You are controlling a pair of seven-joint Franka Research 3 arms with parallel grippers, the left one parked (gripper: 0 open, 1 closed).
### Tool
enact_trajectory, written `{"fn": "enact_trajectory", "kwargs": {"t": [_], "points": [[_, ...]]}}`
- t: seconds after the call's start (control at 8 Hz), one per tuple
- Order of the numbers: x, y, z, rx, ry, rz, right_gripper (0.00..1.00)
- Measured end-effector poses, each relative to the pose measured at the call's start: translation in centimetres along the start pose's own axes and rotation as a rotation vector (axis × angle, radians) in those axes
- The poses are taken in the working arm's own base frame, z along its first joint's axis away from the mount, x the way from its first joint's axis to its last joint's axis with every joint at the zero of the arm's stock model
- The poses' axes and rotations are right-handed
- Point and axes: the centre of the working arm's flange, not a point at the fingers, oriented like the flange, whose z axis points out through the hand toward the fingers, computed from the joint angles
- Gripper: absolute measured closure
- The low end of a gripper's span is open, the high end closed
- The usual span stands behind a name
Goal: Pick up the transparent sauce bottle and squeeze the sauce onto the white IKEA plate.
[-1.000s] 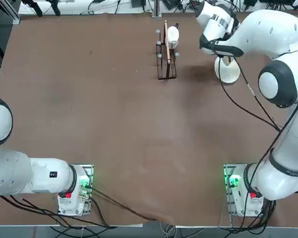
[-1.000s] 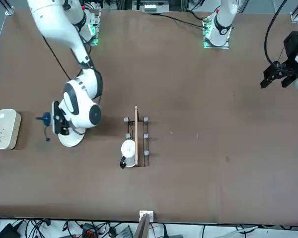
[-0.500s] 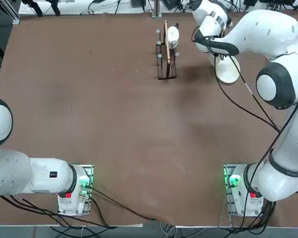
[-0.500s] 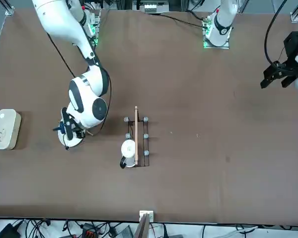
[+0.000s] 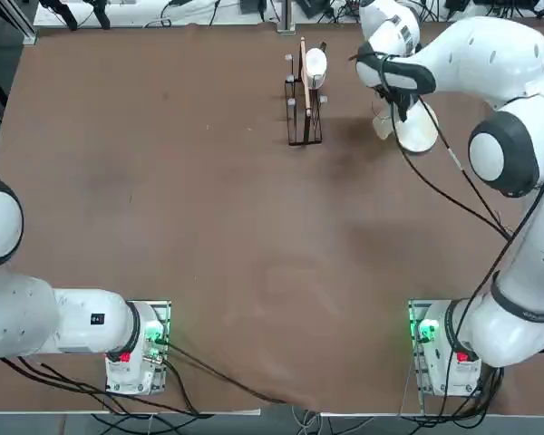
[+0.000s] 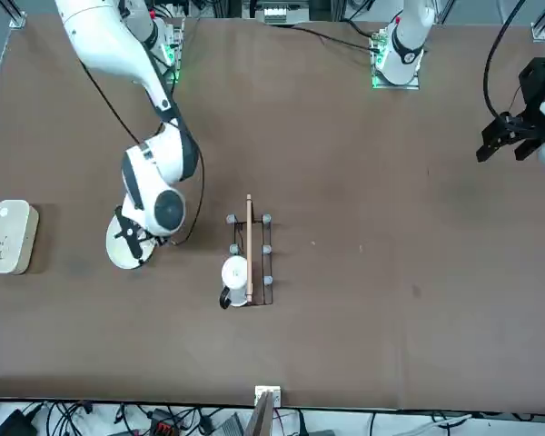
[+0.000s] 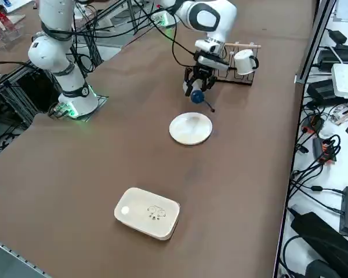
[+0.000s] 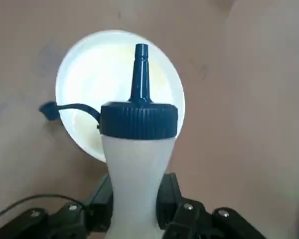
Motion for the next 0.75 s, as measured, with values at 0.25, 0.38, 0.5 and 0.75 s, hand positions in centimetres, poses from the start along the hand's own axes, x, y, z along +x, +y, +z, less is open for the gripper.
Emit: {"fn": "enact_trajectory", "kwargs": {"t": [0.25,0.38,0.5,0.75], "points": [[1.1,0.4,1.1,-0.023,-0.054,-0.019,0.57],[1.3,0.6,1.7,-0.042,-0.065,-0.036,0.57],[1.5,0.8,1.9,-0.046,-0.1,-0.051,0.57],[1.9,1.1,1.2,-0.01,-0.206,-0.097,0.57]]}}
